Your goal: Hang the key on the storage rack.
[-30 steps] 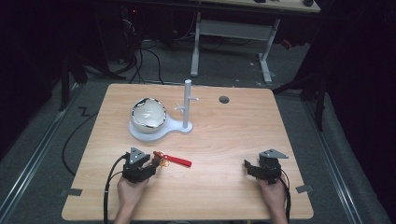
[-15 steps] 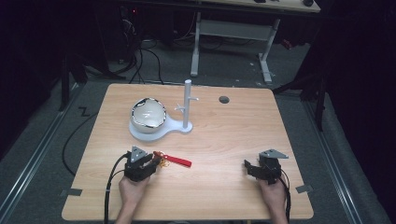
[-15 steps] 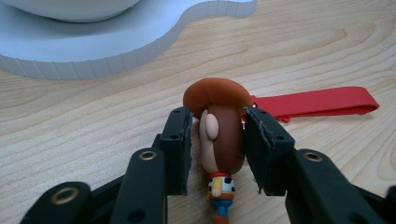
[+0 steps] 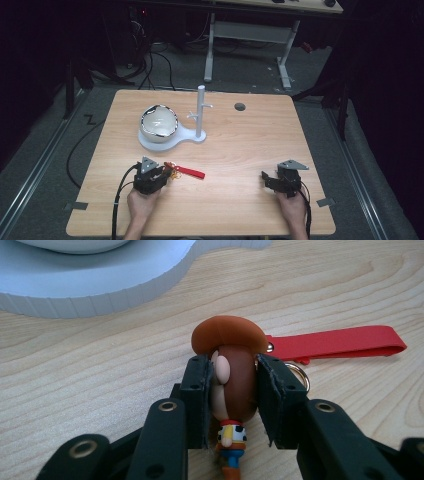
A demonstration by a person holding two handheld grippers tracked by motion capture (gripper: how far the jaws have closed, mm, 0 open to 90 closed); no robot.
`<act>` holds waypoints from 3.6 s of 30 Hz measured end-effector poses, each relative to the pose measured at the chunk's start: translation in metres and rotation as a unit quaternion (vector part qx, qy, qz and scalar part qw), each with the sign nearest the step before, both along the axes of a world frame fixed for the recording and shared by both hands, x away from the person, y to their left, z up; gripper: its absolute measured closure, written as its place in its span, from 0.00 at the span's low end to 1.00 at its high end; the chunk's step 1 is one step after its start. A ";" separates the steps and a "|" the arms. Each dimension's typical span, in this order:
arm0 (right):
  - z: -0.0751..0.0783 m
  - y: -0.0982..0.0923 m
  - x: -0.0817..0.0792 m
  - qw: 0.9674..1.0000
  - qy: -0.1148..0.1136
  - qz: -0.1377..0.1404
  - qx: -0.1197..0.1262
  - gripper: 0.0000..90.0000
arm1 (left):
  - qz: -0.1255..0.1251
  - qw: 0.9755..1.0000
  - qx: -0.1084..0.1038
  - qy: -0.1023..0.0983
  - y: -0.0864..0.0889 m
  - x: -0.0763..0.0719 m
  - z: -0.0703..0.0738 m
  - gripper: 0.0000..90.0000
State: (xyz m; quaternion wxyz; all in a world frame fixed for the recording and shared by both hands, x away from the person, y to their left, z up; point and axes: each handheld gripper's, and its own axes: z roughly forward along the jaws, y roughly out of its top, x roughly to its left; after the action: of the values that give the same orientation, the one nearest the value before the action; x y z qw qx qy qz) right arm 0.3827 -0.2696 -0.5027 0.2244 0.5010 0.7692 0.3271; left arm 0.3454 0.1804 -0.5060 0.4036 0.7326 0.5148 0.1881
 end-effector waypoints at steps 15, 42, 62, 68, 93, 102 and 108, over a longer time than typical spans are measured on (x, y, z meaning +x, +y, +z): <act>0.000 0.000 0.000 1.000 0.000 0.000 0.000 0.33 | -0.010 1.000 -0.003 -0.011 0.000 -0.004 0.009 0.76; 0.000 0.000 0.000 1.000 0.000 0.001 0.000 0.33 | -0.057 0.995 -0.052 -0.059 -0.006 -0.003 0.065 0.76; 0.000 0.000 0.000 1.000 0.000 0.001 0.000 0.33 | -0.086 0.989 -0.061 -0.100 -0.016 0.007 0.105 0.76; 0.000 0.000 0.000 1.000 0.000 0.001 0.000 0.33 | -0.089 0.988 -0.070 -0.106 -0.016 0.010 0.111 0.76; 0.000 0.000 0.000 1.000 0.000 0.002 0.000 0.33 | -0.081 0.984 -0.087 -0.129 -0.012 0.032 0.138 0.76; 0.000 0.000 0.000 1.000 0.000 0.002 0.000 0.33 | -0.079 0.985 -0.079 -0.131 -0.015 0.042 0.144 0.76; 0.000 0.000 0.000 1.000 0.000 0.003 0.000 0.33 | -0.073 0.986 -0.079 -0.127 -0.016 0.052 0.147 0.76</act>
State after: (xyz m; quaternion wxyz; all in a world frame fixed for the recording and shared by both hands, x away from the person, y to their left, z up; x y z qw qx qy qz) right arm 0.3826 -0.2699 -0.5027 0.2238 0.4988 0.7705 0.3278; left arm 0.3976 0.1647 -0.3594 0.5347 0.7045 0.4177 0.2080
